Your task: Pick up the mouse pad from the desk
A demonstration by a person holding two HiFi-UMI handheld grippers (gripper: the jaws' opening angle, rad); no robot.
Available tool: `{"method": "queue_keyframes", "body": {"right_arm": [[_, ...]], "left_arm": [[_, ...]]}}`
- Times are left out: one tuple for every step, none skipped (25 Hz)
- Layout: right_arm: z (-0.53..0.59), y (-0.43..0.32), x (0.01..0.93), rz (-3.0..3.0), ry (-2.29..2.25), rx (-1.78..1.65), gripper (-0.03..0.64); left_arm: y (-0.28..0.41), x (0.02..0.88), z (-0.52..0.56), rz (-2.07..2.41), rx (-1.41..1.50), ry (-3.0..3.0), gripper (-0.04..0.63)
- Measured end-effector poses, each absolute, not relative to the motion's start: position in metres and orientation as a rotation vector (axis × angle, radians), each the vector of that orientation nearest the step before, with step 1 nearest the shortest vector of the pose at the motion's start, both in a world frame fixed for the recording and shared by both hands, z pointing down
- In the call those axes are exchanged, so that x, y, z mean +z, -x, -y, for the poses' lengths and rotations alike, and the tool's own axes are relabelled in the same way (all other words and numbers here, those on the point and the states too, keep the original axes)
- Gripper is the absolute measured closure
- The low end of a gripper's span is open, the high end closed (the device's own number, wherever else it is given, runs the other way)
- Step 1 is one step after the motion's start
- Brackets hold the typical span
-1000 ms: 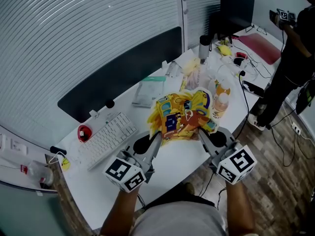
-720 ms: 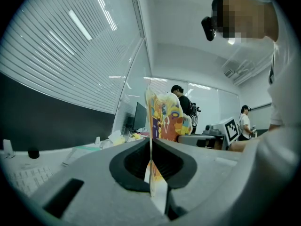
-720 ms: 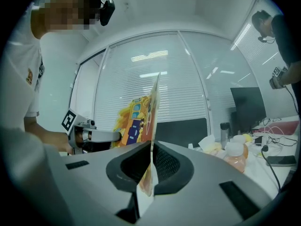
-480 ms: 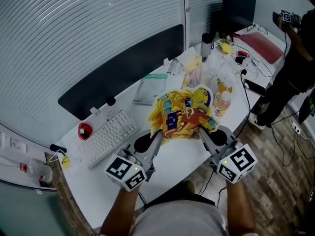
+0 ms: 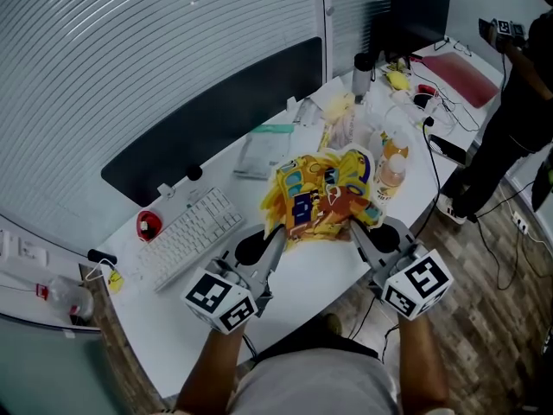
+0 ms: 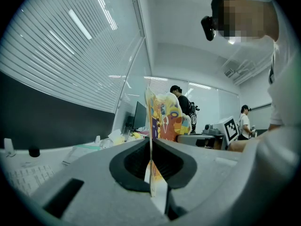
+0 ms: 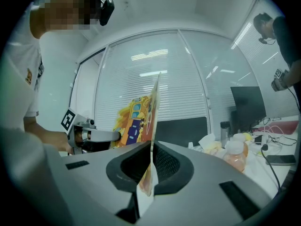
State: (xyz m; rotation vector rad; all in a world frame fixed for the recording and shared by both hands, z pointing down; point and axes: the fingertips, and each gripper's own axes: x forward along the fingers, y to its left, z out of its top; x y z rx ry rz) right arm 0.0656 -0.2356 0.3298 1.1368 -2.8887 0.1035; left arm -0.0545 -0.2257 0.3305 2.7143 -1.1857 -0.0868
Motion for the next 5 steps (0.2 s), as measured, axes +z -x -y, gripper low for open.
{"method": "queue_keyframes", "body": {"right_arm": [[0.2356,-0.0657,0.3292,2.889,-1.136,0.102,0.597],[0.2356,-0.0657,0.3286,2.889,-1.135,0.101,0.597],[0.2357,-0.0658,0.3281,2.890,-1.134,0.099,0.597],[0.2357,-0.0659,0.3276,2.890,-1.133,0.098,0.597],[0.2358,-0.0660,0.3273,2.890,-1.132,0.096,0.597]], "left_arm": [[0.0544,0.3300,0.2256,1.186,-0.087,-2.714,0.572],[0.0542,0.3296,0.2255,1.186,-0.088,-2.714,0.572],[0.0542,0.3292,0.2253,1.187,-0.088,-2.713,0.572],[0.0541,0.3290,0.2252,1.188,-0.089,-2.713,0.572],[0.0540,0.3287,0.2250,1.189,-0.089,-2.713,0.572]]}}
